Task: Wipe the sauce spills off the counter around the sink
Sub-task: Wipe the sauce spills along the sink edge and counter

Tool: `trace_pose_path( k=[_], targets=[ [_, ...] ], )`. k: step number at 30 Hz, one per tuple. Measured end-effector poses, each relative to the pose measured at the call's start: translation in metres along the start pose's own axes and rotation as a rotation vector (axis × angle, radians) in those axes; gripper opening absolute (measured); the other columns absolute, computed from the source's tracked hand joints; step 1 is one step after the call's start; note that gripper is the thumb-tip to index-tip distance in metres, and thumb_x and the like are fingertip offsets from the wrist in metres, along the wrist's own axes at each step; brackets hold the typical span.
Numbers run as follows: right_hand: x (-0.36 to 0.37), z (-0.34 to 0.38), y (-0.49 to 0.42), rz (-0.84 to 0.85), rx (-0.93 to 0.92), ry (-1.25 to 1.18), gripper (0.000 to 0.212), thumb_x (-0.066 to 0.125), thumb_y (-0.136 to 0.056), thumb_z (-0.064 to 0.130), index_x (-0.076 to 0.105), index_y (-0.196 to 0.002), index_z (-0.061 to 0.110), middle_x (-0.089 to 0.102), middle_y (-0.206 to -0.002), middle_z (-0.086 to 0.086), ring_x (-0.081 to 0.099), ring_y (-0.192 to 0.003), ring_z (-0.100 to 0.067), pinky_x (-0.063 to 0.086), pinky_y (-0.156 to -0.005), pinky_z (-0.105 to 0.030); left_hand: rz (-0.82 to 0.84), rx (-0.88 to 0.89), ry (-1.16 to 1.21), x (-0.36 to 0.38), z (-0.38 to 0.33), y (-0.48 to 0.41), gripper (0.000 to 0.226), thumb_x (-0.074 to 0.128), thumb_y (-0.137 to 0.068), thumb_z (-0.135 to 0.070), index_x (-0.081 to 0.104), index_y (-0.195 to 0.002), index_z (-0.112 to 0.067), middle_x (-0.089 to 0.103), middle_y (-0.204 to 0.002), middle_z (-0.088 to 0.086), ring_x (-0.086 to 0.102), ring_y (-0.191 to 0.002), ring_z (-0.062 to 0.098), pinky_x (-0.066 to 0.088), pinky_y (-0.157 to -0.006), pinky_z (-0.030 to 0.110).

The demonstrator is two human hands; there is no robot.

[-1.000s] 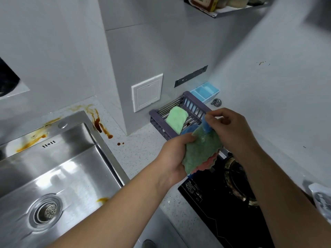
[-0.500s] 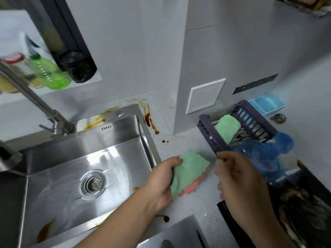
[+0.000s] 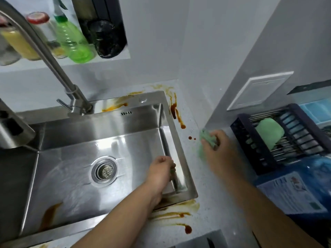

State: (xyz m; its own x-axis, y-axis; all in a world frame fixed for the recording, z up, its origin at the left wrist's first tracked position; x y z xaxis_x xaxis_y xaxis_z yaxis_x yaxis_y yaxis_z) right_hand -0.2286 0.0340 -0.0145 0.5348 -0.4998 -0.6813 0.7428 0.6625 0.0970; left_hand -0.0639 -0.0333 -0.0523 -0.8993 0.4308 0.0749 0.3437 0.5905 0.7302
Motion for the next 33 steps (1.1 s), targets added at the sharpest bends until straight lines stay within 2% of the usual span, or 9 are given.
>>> trace_pose_path(
  k=[2,5,8,10,15,17,23,30,33],
  targets=[
    [0.017,-0.009,-0.005,0.106,-0.222,0.269,0.018,0.069,-0.087,0.038,0.062,-0.094,0.023,0.06,-0.091,0.006,0.061,-0.084,-0.016,0.048,-0.067,-0.024,-0.029,-0.03,0.0,-0.011,0.007,-0.009,0.015,0.048,-0.096,-0.007,0.06,-0.106,-0.008,0.063,-0.095,0.014,0.059,-0.088,0.025,0.048,-0.08,0.037],
    [0.048,-0.047,0.005,0.214,-0.302,0.596,0.048,0.059,-0.085,0.059,0.062,-0.118,0.023,0.053,-0.129,-0.001,0.048,-0.122,-0.024,0.046,-0.101,-0.04,-0.005,-0.048,-0.021,-0.021,0.018,-0.014,0.019,0.047,-0.097,-0.007,0.06,-0.111,-0.006,0.068,-0.093,0.014,0.063,-0.084,0.025,0.046,-0.079,0.037],
    [0.072,-0.058,0.0,0.267,-0.256,0.766,0.068,0.021,-0.097,0.062,0.016,-0.156,0.031,0.006,-0.166,-0.009,0.004,-0.152,-0.034,0.014,-0.122,-0.052,0.018,-0.041,-0.046,-0.028,0.027,-0.014,0.016,0.048,-0.098,-0.01,0.062,-0.106,-0.009,0.071,-0.093,0.015,0.065,-0.083,0.024,0.046,-0.077,0.034],
    [0.084,-0.07,-0.001,0.333,-0.277,0.821,0.074,-0.002,-0.094,0.066,-0.008,-0.158,0.029,-0.016,-0.167,-0.008,-0.017,-0.152,-0.033,-0.004,-0.123,-0.052,0.031,-0.027,-0.051,-0.033,0.029,-0.014,0.014,0.048,-0.099,-0.011,0.062,-0.101,-0.012,0.073,-0.092,0.013,0.066,-0.084,0.022,0.047,-0.076,0.033],
    [0.06,-0.106,0.066,0.425,-0.301,0.845,0.069,-0.019,-0.091,0.059,-0.022,-0.154,0.032,-0.025,-0.164,-0.008,-0.023,-0.151,-0.032,-0.008,-0.122,-0.052,0.049,-0.004,-0.052,-0.04,0.032,-0.01,0.016,0.049,-0.099,-0.013,0.065,-0.098,-0.015,0.076,-0.087,0.009,0.07,-0.085,0.021,0.052,-0.077,0.031],
    [0.061,-0.107,0.067,0.447,-0.253,0.844,0.067,-0.019,-0.09,0.059,-0.028,-0.152,0.033,-0.032,-0.162,-0.006,-0.028,-0.149,-0.031,-0.008,-0.123,-0.053,0.064,0.003,-0.076,-0.038,0.033,-0.007,0.016,0.051,-0.099,-0.012,0.066,-0.096,-0.014,0.076,-0.088,0.009,0.069,-0.085,0.021,0.052,-0.077,0.031],
    [0.118,-0.045,-0.049,0.29,-0.259,0.756,0.067,0.003,-0.101,0.054,-0.016,-0.155,0.019,-0.02,-0.165,-0.012,-0.023,-0.15,-0.03,-0.01,-0.123,-0.049,-0.006,0.033,-0.113,-0.023,0.024,-0.015,0.017,0.047,-0.1,-0.012,0.063,-0.102,-0.008,0.072,-0.092,0.013,0.066,-0.084,0.023,0.049,-0.08,0.035],
    [0.077,-0.079,0.043,0.474,-0.251,0.741,0.07,-0.012,-0.091,0.049,-0.033,-0.148,0.016,-0.037,-0.158,-0.008,-0.033,-0.147,-0.024,-0.01,-0.124,-0.044,0.01,0.04,-0.262,0.001,0.019,-0.032,0.021,0.047,-0.097,-0.008,0.062,-0.113,-0.006,0.07,-0.105,0.014,0.064,-0.084,0.023,0.05,-0.073,0.032],
    [0.108,-0.053,-0.024,0.338,-0.289,0.723,0.067,-0.002,-0.097,0.046,-0.027,-0.15,0.014,-0.03,-0.161,-0.011,-0.028,-0.149,-0.026,-0.006,-0.125,-0.046,-0.026,0.034,-0.296,0.0,0.008,-0.043,0.023,0.044,-0.095,-0.003,0.061,-0.105,-0.012,0.07,-0.102,0.018,0.062,-0.08,0.026,0.048,-0.069,0.033]
  ],
)
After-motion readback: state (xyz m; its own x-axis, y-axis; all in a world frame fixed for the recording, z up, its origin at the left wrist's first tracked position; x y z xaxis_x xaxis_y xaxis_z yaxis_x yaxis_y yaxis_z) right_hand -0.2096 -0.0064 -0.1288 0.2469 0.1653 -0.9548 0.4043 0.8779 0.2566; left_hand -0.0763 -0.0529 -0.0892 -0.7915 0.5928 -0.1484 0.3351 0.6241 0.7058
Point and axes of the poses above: each hand's wrist, its own y-axis away from the middle knuckle, its own x-axis out of the palm, z = x × y, the point moved 3 cm from there along -y, towards the middle knuckle
